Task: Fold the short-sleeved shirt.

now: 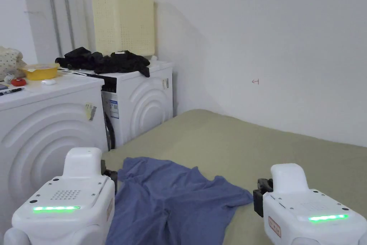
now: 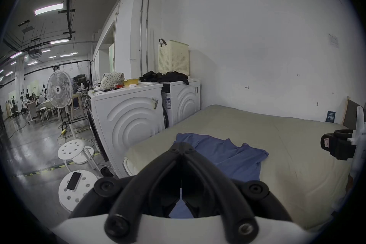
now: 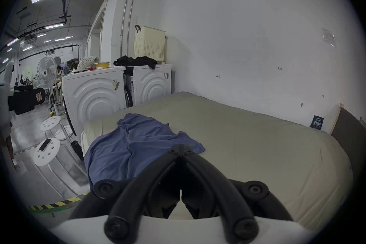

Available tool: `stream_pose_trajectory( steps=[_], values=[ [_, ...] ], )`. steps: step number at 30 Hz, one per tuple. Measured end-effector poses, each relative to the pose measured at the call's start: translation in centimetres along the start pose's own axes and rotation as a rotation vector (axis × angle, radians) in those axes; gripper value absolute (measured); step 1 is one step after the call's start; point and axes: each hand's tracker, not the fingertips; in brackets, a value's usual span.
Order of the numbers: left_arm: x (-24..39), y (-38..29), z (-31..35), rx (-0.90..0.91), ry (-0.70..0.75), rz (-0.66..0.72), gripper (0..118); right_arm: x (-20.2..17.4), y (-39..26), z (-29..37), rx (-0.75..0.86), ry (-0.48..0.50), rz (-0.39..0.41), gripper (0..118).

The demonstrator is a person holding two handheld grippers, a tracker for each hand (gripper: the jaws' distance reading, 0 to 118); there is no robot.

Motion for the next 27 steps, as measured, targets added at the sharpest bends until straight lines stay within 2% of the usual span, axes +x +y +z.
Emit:
stream_pose_trajectory(
  steps=[4, 10, 13, 14, 16, 19, 20, 22, 23, 24, 25, 26, 27],
  values=[
    [1.3, -0.1, -2.1, -0.04, -0.073, -0.011, 0, 1.5, -0.4, 0.2, -0.009, -0.004, 0.014, 2],
    [8.4, 0.8, -11.8, -0.202, -0.267, -0.131, 0, 7.5, -1.7, 0.2, -0.049, -0.093, -0.004, 2],
    [13.3, 1.7, -19.7, -0.351, -0.398, -0.187, 0, 11.1, -2.7, -0.7, -0.092, -0.146, -0.033, 2],
    [15.2, 1.7, -22.7, -0.454, -0.465, -0.222, 0, 12.3, -3.0, -1.0, -0.107, -0.161, -0.039, 2],
    [18.6, 1.0, -27.9, -0.623, -0.467, -0.317, 0, 14.3, -3.7, -1.7, -0.144, -0.192, -0.055, 2],
    [22.2, -0.9, -34.6, -0.835, -0.531, -0.288, 0, 16.9, -5.2, -2.9, -0.192, -0.236, -0.052, 2],
    [23.1, -1.5, -36.0, -0.859, -0.543, -0.264, 0, 17.5, -5.5, -3.1, -0.21, -0.238, -0.06, 2],
    [24.9, -2.7, -37.8, -0.899, -0.531, -0.316, 0, 18.7, -6.2, -3.8, -0.239, -0.246, -0.088, 2],
    [25.7, -3.2, -38.3, -0.896, -0.525, -0.321, 6, 19.2, -6.5, -4.1, -0.244, -0.242, -0.099, 2],
    [26.4, -3.6, -38.7, -0.903, -0.519, -0.34, 21, 19.6, -6.9, -4.3, -0.249, -0.238, -0.098, 2],
    [26.9, -4.0, -39.0, -0.901, -0.519, -0.331, 45, 19.9, -7.2, -4.6, -0.252, -0.237, -0.095, 2],
    [27.0, -4.3, -39.3, -0.909, -0.521, -0.323, 83, 20.1, -7.4, -4.9, -0.254, -0.229, -0.098, 2],
    [27.0, -4.8, -39.6, -0.929, -0.552, -0.269, 102, 20.3, -7.5, -5.1, -0.26, -0.213, -0.104, 3]
  ],
)
